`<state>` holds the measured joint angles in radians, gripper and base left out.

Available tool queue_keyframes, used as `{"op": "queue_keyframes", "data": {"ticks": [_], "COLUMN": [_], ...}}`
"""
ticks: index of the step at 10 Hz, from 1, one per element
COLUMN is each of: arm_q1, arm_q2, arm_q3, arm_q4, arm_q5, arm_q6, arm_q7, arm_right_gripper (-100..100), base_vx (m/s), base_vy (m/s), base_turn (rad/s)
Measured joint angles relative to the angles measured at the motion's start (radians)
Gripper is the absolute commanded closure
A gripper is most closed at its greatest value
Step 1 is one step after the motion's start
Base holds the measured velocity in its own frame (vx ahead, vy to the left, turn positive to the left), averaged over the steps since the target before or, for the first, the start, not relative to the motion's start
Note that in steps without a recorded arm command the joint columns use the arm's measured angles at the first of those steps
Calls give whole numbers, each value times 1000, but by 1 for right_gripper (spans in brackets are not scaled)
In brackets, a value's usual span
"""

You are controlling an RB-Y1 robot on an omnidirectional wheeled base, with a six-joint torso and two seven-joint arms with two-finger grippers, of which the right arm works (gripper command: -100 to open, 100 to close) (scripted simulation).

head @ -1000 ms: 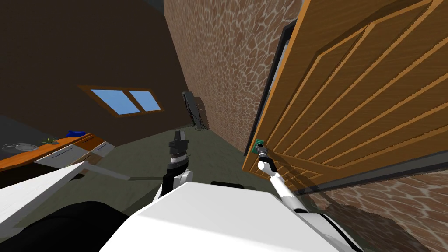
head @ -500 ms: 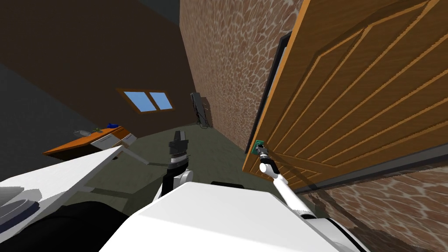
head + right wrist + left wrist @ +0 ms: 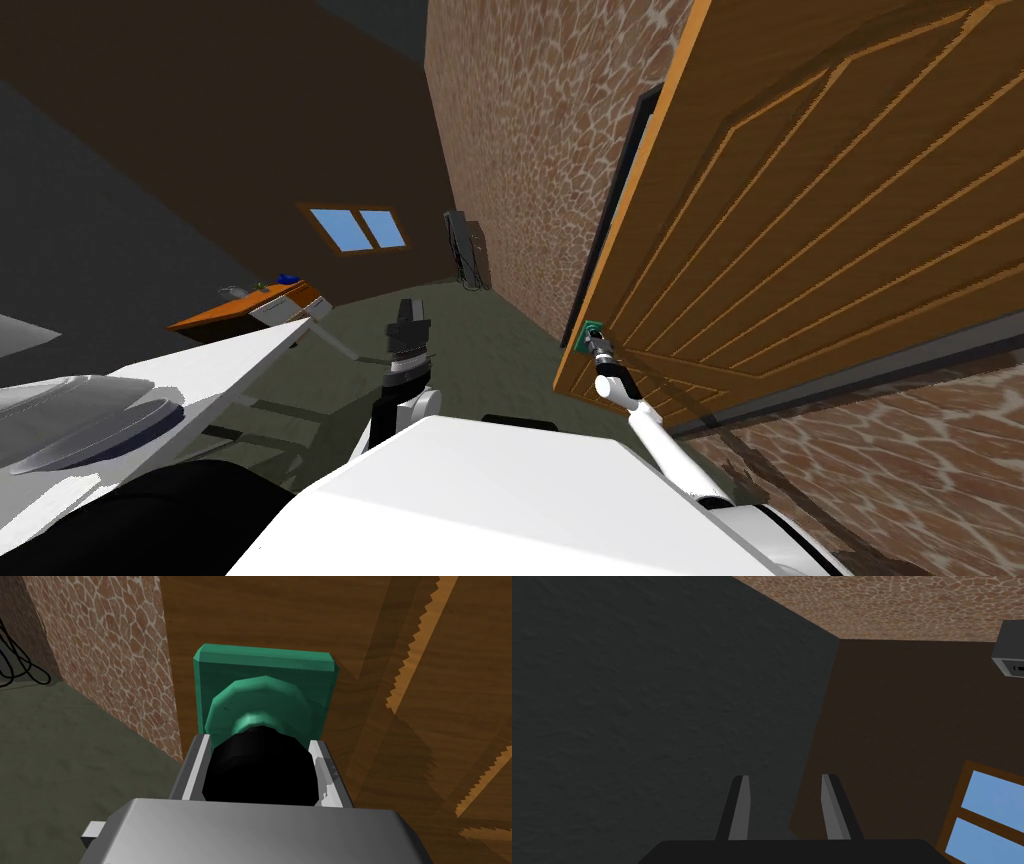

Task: Pull the door open

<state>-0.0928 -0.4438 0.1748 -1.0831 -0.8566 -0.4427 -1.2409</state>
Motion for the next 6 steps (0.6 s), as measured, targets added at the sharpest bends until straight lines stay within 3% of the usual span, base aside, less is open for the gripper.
{"op": "queue_keyframes", "data": {"ticks": [6], "arm_q1": [35], "arm_q2": [-51], "arm_q3": [73], "arm_q4": [-56], "arm_q5": [-1], "arm_q6": [-9], "arm_q7": [-50], "arm_right_gripper": [100], "base_vx": [-195], "base_vy": [-75], "base_turn": [110]}}
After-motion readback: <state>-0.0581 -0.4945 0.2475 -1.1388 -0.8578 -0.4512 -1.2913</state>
